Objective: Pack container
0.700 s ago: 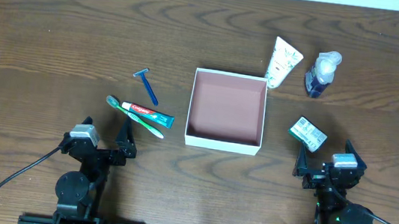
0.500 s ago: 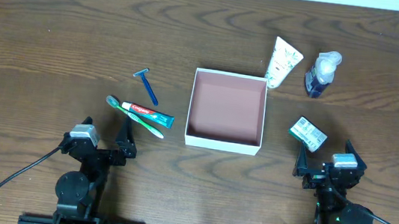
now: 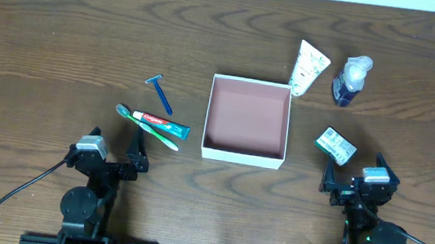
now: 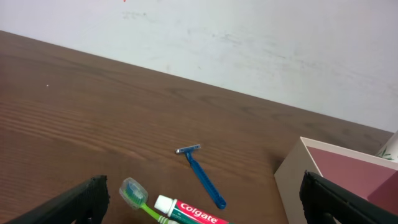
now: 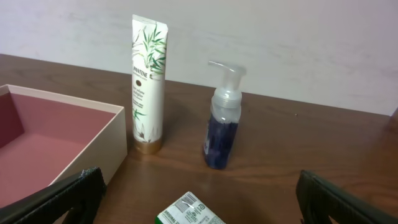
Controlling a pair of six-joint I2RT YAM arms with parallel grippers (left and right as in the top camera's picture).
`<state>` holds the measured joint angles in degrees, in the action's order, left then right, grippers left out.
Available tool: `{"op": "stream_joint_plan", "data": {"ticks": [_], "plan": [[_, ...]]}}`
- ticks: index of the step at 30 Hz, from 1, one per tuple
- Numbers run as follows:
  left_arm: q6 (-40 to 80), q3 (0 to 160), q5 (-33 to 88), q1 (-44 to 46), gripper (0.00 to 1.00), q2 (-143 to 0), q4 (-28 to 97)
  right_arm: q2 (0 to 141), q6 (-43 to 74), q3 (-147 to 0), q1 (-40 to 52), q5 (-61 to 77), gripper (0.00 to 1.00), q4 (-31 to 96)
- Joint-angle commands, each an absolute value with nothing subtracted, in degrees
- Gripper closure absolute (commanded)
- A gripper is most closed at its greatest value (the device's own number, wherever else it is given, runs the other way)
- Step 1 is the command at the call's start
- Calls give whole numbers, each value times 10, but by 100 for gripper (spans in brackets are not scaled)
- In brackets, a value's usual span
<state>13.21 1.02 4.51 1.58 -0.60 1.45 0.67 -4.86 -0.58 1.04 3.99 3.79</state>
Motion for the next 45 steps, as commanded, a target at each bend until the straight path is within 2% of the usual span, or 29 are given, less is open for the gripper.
{"op": "stream_joint_plan", "data": {"ticks": [1,40,45], "plan": [[123,2,54,13,2,-2,36,3,-54,-3,13,32,1,39],[123,2,54,13,2,-2,36,3,-55,-3,13,32,1,38],[123,2,54,13,2,-2,36,3,-65,-3,13,-9,1,20]]}}
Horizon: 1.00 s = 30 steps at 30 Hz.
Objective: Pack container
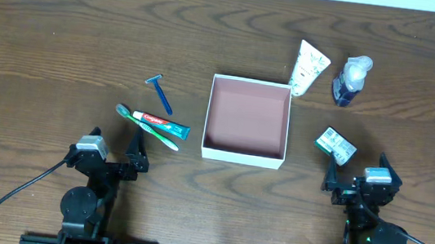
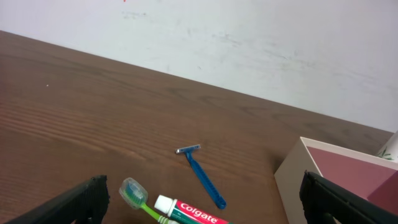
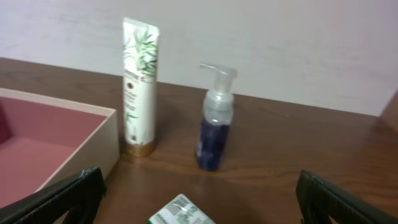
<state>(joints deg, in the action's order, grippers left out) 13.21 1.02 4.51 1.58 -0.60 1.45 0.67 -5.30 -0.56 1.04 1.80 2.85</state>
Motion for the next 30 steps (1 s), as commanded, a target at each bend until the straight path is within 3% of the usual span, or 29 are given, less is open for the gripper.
{"op": "stream_joint_plan", "data": {"ticks": [1,5,13,18,25,30], "plan": [[123,2,54,13,2,-2,36,3,-65,-3,13,-9,1,19],[123,2,54,13,2,-2,36,3,-58,-3,14,3,1,10],[123,2,54,13,2,-2,36,3,-20,-9,14,152,1,4],[123,2,54,13,2,-2,36,37,10,-84,14,178,1,44],[123,2,54,13,2,-2,36,249,-10,-318,14,262,1,142],[123,2,54,13,2,-2,36,458,-10,-551,19,329,1,300]]}}
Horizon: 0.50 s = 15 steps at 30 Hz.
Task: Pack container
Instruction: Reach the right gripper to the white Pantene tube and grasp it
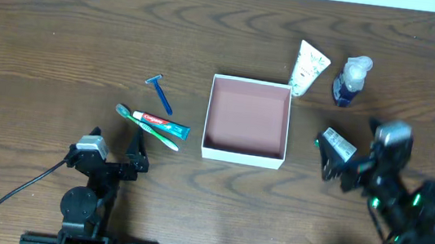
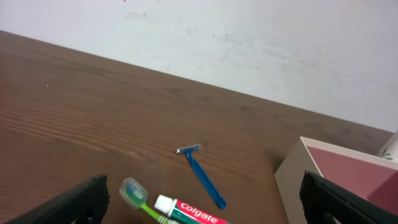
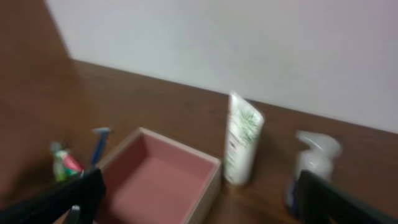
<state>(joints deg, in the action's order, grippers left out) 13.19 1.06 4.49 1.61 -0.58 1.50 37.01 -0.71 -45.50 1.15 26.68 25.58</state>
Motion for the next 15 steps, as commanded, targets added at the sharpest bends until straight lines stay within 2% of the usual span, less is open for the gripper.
{"op": "stream_joint_plan", "data": {"ticks": [1,4,7,11,15], "plan": [[123,2,54,13,2,-2,36,498,-13,-599,21,335,1,339],[123,2,54,13,2,-2,36,626,-56,-752,23,363,1,461],[123,2,54,13,2,-2,36,707,-61,-837,23,380,1,500],[123,2,54,13,2,-2,36,776,-80,-867,19,371,1,486],[123,2,54,13,2,-2,36,823,-159,-867,21,341,8,477]]}}
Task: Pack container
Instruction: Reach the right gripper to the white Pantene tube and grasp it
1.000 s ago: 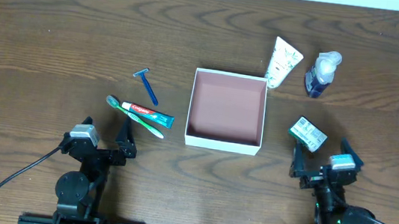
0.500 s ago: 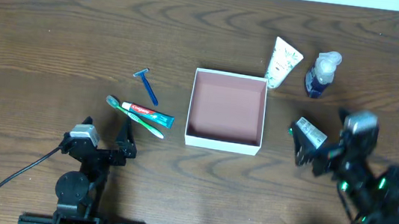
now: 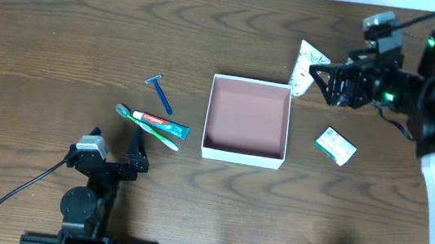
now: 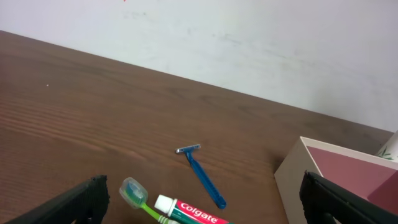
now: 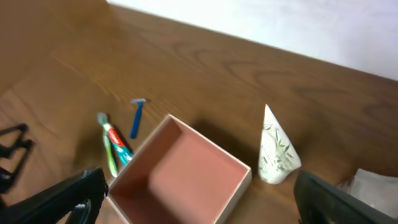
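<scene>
The white box with a pink inside [image 3: 247, 121] stands mid-table and holds nothing; it also shows in the right wrist view [image 5: 180, 177]. Left of it lie a blue razor [image 3: 159, 93], a Colgate toothpaste [image 3: 161, 124] and a green toothbrush [image 3: 148, 128]. A white tube [image 3: 307, 68] stands at the box's far right corner. A small green-and-white carton [image 3: 335, 145] lies to the right of the box. My right gripper [image 3: 338, 85] hangs open high above the spot beside the tube, hiding the pump bottle. My left gripper [image 3: 111, 157] rests open near the front edge.
The right arm's white and black body covers the far right of the table. Cables run from the left arm's base [image 3: 81, 205] to the front edge. A pale wall [image 4: 249, 43] rises behind the table.
My right gripper has gone from above the small carton to farther back, over the pump bottle next to the tube. Its camera now looks down on the box. The left arm has not moved.
Both grippers rested open at the front edge, the right one facing the tube and pump bottle. The right wrist then shifted slightly, later stood raised over the carton, and is now high at the back right. No object has moved.
</scene>
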Controlling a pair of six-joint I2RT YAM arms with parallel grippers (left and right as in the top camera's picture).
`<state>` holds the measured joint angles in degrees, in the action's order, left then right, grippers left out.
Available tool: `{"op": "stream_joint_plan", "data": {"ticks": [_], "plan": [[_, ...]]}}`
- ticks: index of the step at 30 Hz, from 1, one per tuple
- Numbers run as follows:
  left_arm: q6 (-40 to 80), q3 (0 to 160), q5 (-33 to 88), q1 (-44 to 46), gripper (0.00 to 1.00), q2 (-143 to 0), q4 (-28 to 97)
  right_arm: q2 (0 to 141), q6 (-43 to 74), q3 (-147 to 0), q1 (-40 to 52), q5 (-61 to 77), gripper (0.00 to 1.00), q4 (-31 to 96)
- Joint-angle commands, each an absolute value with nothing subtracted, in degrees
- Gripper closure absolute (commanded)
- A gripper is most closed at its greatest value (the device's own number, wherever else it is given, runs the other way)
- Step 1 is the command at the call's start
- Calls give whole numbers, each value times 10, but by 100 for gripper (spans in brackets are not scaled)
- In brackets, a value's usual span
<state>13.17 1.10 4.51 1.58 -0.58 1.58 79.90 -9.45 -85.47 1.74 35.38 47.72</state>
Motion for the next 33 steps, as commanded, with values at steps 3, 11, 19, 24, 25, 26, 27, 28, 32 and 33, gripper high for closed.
{"op": "stream_joint_plan", "data": {"ticks": [3,11,19,24,25,26,27,28,32,33], "plan": [[123,2,54,13,2,-2,36,858,-182,-866,25,281,10,477],[123,2,54,13,2,-2,36,945,-229,-866,30,256,16,450],[123,2,54,13,2,-2,36,1007,-228,-866,31,255,22,378],[123,2,54,13,2,-2,36,1033,-227,-866,32,255,33,346],[123,2,54,13,2,-2,36,1035,-227,-866,32,255,36,343],[123,2,54,13,2,-2,36,1037,-225,-866,33,255,39,338],[123,2,54,13,2,-2,36,1037,-223,-866,34,255,44,335],[123,2,54,13,2,-2,36,1037,-221,-866,35,255,49,331],[123,2,54,13,2,-2,36,1037,-196,-866,36,255,71,316],[123,2,54,13,2,-2,36,1037,-194,-866,37,255,74,315]]}}
